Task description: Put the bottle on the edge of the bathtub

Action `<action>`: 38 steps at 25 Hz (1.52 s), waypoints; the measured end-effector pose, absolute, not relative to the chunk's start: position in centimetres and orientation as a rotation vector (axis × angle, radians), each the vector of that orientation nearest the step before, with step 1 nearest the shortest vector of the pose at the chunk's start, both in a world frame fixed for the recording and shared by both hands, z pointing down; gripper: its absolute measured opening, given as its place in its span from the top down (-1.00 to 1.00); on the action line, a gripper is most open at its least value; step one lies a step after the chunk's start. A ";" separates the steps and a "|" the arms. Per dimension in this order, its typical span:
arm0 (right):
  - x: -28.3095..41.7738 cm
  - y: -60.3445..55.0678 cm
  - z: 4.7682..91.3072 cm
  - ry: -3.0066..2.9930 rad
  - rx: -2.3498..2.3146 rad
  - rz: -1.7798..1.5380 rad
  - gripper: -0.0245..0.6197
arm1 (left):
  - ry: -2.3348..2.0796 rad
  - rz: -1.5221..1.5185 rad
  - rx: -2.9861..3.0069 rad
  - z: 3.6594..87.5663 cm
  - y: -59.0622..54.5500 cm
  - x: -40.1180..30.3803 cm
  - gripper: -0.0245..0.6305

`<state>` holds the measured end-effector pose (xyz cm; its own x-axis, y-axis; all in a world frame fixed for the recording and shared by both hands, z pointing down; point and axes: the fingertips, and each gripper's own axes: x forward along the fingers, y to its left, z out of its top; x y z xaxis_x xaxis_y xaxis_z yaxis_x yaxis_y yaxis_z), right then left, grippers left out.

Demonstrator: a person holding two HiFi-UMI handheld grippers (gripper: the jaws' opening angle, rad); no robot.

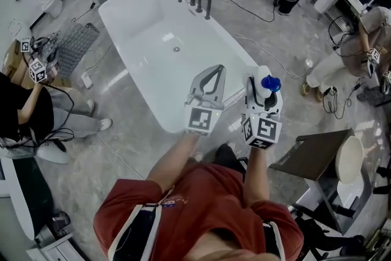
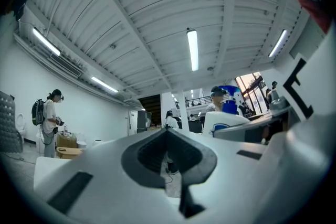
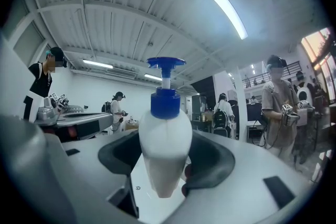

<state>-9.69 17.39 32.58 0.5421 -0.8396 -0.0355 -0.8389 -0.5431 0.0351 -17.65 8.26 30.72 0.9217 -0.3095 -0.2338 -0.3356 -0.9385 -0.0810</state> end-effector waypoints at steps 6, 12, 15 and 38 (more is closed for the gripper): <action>-5.4 16.3 33.1 -1.532 2.736 -0.080 0.09 | 0.525 0.324 -2.961 31.1 7.5 -13.5 0.88; 0.6 15.3 33.0 -1.569 2.715 -0.068 0.09 | 0.568 0.307 -2.950 31.0 6.7 -7.7 0.88; 3.7 15.1 33.0 -1.583 2.716 -0.076 0.09 | 0.578 0.301 -2.944 31.0 6.5 -4.8 0.88; 16.5 12.8 33.4 -1.767 2.645 0.002 0.09 | 0.791 0.280 -2.877 29.9 5.2 6.1 0.88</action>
<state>16.55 12.77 33.38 0.3834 -0.9233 -0.0207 -0.9233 -0.3827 -0.0336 6.14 5.18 29.88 0.8440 -0.4908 -0.2162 -0.5176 -0.8509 -0.0893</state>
